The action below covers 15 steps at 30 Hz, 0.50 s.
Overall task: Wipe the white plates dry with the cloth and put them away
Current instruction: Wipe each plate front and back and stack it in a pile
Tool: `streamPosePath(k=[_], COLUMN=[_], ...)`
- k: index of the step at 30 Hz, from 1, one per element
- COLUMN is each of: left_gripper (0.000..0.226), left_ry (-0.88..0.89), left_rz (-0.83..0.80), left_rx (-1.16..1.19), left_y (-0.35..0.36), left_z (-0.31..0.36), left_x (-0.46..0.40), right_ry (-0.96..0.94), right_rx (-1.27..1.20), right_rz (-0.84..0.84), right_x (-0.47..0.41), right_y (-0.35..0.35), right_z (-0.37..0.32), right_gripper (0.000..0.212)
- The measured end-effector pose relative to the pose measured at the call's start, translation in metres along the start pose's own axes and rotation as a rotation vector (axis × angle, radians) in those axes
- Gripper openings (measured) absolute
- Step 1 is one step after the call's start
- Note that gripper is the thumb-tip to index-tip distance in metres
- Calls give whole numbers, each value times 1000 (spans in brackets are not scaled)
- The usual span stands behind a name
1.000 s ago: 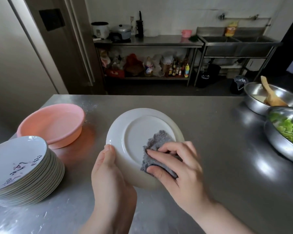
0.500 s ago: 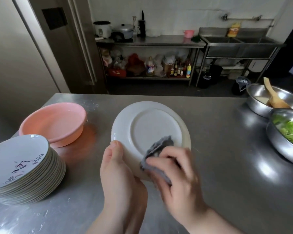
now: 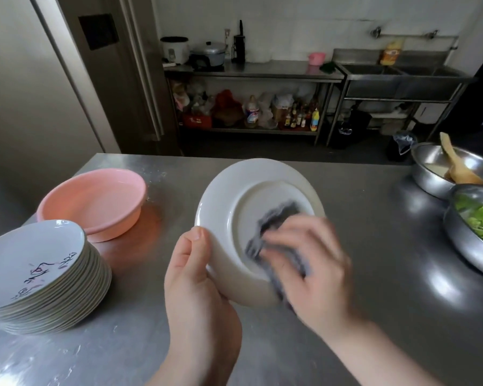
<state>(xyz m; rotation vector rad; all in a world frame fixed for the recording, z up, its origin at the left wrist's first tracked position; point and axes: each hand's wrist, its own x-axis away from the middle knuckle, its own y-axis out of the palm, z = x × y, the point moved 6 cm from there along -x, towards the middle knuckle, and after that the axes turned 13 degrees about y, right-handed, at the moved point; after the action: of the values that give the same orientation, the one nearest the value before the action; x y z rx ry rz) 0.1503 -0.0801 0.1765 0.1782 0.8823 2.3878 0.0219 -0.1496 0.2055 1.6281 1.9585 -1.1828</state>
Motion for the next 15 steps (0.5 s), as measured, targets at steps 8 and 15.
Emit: streamPosePath(k=[8,15], left_gripper=[19,23], left_ry=[56,132], left_rz=[-75,-208], left_rx=[-69,-242], left_y=[3,8], left_z=[5,2], left_x=[3,11], right_ry=[-101,-32], right_rx=[4,45], right_rz=[-67,-63], right_x=[-3,-40], right_y=[9,9], right_z=[-16,-31], right_gripper=[12,15])
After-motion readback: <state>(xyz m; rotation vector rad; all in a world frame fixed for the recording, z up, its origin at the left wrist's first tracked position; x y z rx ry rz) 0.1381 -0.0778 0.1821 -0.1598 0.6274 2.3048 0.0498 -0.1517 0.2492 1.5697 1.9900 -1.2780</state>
